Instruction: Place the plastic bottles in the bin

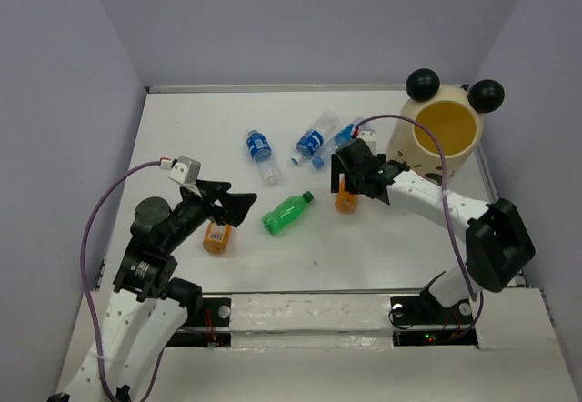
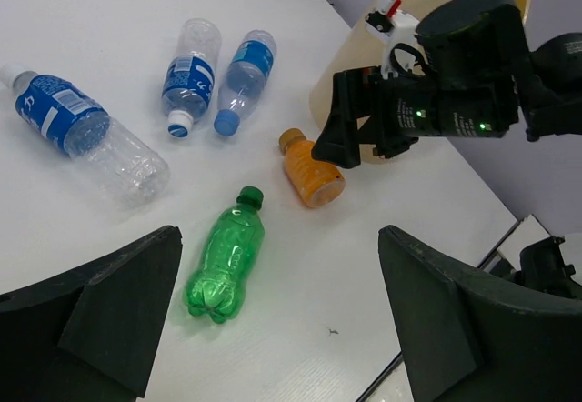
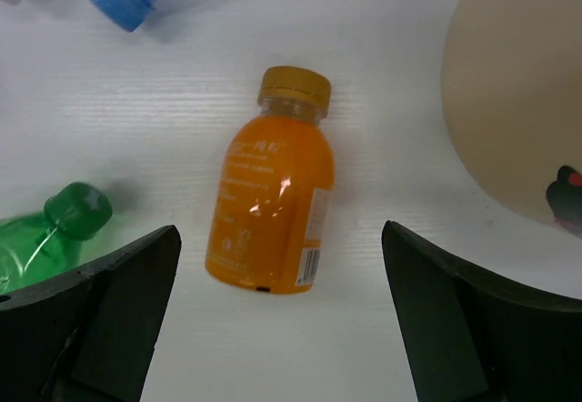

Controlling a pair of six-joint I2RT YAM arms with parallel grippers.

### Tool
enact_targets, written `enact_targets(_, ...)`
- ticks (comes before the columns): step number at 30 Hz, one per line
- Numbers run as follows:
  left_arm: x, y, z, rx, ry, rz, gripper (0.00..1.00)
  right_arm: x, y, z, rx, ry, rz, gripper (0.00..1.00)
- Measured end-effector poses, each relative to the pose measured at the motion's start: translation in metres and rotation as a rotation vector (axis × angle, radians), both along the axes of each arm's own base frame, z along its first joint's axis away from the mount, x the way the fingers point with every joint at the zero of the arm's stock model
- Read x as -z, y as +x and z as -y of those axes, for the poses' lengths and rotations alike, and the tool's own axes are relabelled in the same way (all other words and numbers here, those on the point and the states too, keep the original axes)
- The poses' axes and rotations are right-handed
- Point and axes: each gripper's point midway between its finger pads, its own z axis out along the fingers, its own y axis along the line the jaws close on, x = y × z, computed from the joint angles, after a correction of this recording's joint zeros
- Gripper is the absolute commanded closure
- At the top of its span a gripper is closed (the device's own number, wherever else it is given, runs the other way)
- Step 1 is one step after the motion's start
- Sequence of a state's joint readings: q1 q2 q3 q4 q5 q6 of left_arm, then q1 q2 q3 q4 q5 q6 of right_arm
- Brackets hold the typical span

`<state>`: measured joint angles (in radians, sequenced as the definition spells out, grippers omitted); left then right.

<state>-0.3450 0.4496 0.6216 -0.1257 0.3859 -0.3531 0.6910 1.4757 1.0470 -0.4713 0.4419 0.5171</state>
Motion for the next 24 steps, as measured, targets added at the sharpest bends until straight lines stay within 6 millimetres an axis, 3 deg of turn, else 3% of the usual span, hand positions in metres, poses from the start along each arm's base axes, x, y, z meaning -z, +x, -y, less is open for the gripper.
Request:
enact_targets(5, -0.003, -0.004, 0.001, 0.004, -0.005, 0.013, 0.01, 0.022, 0.021, 0.016, 0.059, -0.048, -0.05, 0.04)
enact_targets(10, -0.004, -0.006, 0.004, 0.012, -0.007, 0.013, 0.01, 0.048, 0.027, 0.008, 0.04, -0.063, -0.115, 0.11)
enact_targets(16, -0.004, -0.007, 0.004, 0.01, -0.009, 0.012, 0.01, 0.067, 0.026, -0.001, 0.022, -0.046, -0.163, 0.32)
enact_targets(20, -0.006, -0.009, 0.004, 0.009, -0.014, 0.021, 0.01, 0.068, 0.026, -0.005, 0.024, -0.021, -0.167, 0.66)
enact_targets(24, -0.006, -0.01, 0.004, 0.011, -0.017, 0.021, 0.01, 0.062, 0.02, -0.005, 0.03, 0.013, -0.154, 0.69)
